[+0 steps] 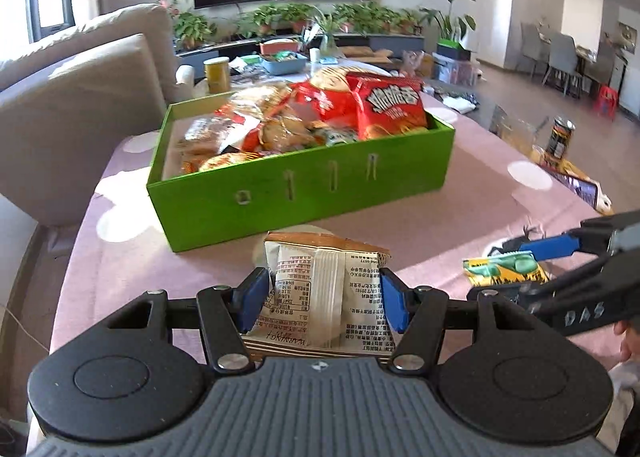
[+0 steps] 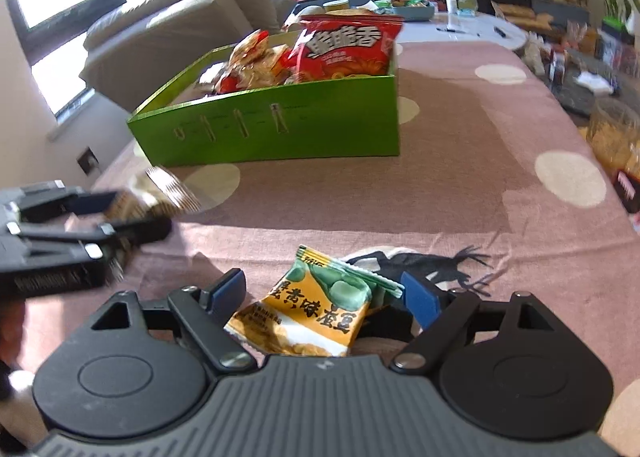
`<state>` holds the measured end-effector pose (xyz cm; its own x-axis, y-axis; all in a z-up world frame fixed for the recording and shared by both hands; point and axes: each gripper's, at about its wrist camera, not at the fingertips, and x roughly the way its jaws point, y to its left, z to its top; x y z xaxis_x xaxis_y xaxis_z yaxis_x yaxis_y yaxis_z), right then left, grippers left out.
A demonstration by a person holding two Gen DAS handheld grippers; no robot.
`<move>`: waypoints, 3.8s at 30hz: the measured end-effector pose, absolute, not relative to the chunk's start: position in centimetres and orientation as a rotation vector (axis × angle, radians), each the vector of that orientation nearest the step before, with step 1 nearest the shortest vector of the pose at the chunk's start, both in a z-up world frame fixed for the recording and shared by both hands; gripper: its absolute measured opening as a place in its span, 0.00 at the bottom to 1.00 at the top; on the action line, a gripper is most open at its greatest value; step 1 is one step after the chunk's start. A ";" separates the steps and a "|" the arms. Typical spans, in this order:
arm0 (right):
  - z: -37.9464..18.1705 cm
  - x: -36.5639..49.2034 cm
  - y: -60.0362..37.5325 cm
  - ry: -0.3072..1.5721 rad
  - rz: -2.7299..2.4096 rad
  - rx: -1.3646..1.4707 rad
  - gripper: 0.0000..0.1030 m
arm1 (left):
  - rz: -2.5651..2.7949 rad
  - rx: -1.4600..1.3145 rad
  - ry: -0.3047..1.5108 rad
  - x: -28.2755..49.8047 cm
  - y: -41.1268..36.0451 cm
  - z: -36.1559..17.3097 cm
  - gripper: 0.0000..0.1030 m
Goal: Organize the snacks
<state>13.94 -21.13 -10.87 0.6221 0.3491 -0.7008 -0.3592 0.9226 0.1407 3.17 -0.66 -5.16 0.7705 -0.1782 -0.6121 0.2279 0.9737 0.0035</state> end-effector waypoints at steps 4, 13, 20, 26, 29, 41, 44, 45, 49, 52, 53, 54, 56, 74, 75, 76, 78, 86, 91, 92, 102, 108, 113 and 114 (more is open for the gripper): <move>-10.9 13.7 -20.9 0.773 0.393 -0.058 0.74 | -0.214 0.058 0.649 3.0 -0.1 -5.0 0.55; -9.5 13.9 -21.6 0.719 0.402 0.010 0.74 | -0.209 0.036 0.615 2.7 0.1 -4.2 0.55; -7.8 14.1 -21.5 0.654 0.428 0.038 0.74 | -0.198 0.013 0.595 2.7 0.4 -3.5 0.55; -6.1 14.7 -20.8 0.605 0.464 0.050 0.74 | -0.185 0.006 0.569 2.9 0.7 -2.8 0.55; -5.2 15.2 -20.3 0.582 0.482 0.054 0.74 | -0.179 0.008 0.553 3.1 0.9 -2.3 0.55; -2.5 18.5 -18.6 0.500 0.528 0.104 0.74 | -0.124 -0.021 0.499 6.1 2.8 -0.1 0.55; -1.9 19.6 -17.9 0.480 0.544 0.110 0.74 | -0.114 -0.027 0.489 7.4 3.2 0.3 0.55; -1.8 19.8 -17.6 0.472 0.546 0.107 0.74 | -0.113 -0.031 0.488 7.7 3.4 0.3 0.55; -1.8 21.5 -16.6 0.461 0.545 0.106 0.74 | -0.104 -0.048 0.482 9.2 4.0 0.3 0.55; -2.1 22.7 -16.1 0.467 0.548 0.113 0.74 | -0.091 -0.058 0.481 10.4 4.5 0.3 0.55; -2.2 23.0 -16.0 0.472 0.551 0.117 0.74 | -0.088 -0.061 0.483 10.8 4.6 0.3 0.55; -2.4 23.4 -15.8 0.478 0.554 0.119 0.74 | -0.084 -0.064 0.485 11.3 4.8 0.2 0.55; -2.7 23.8 -15.5 0.488 0.555 0.120 0.74 | -0.078 -0.067 0.493 12.3 5.1 -0.1 0.55; -3.6 25.8 -14.8 0.507 0.550 0.126 0.74 | -0.075 -0.091 0.530 15.6 5.5 -1.5 0.55; -3.6 25.9 -14.8 0.507 0.551 0.127 0.74 | -0.075 -0.091 0.530 15.6 5.4 -1.5 0.55; -3.6 25.9 -14.8 0.507 0.550 0.128 0.74 | -0.075 -0.090 0.529 15.6 5.4 -1.5 0.55; -3.6 25.9 -14.8 0.507 0.548 0.131 0.74 | -0.074 -0.087 0.529 15.5 5.4 -1.5 0.55; -3.8 26.0 -14.9 0.510 0.548 0.136 0.74 | -0.073 -0.088 0.538 15.7 5.3 -1.9 0.55; -4.1 26.2 -14.9 0.500 0.542 0.154 0.74 | -0.080 -0.087 0.549 16.2 5.1 -2.5 0.60; -4.2 26.3 -15.0 0.501 0.541 0.154 0.74 | -0.076 -0.084 0.549 16.3 5.1 -2.6 0.68; -4.2 25.8 -15.3 0.507 0.532 0.173 0.74 | -0.052 -0.084 0.529 15.3 5.2 -2.4 0.78; -4.2 25.0 -15.7 0.504 0.534 0.188 0.74 | -0.033 -0.076 0.505 14.3 4.6 -2.0 0.91; -3.6 24.1 -16.3 0.490 0.528 0.197 0.74 | -0.005 -0.064 0.470 13.0 4.0 -1.2 1.00; -3.5 23.8 -16.5 0.489 0.526 0.197 0.74 | -0.002 -0.062 0.467 12.8 3.9 -1.0 1.00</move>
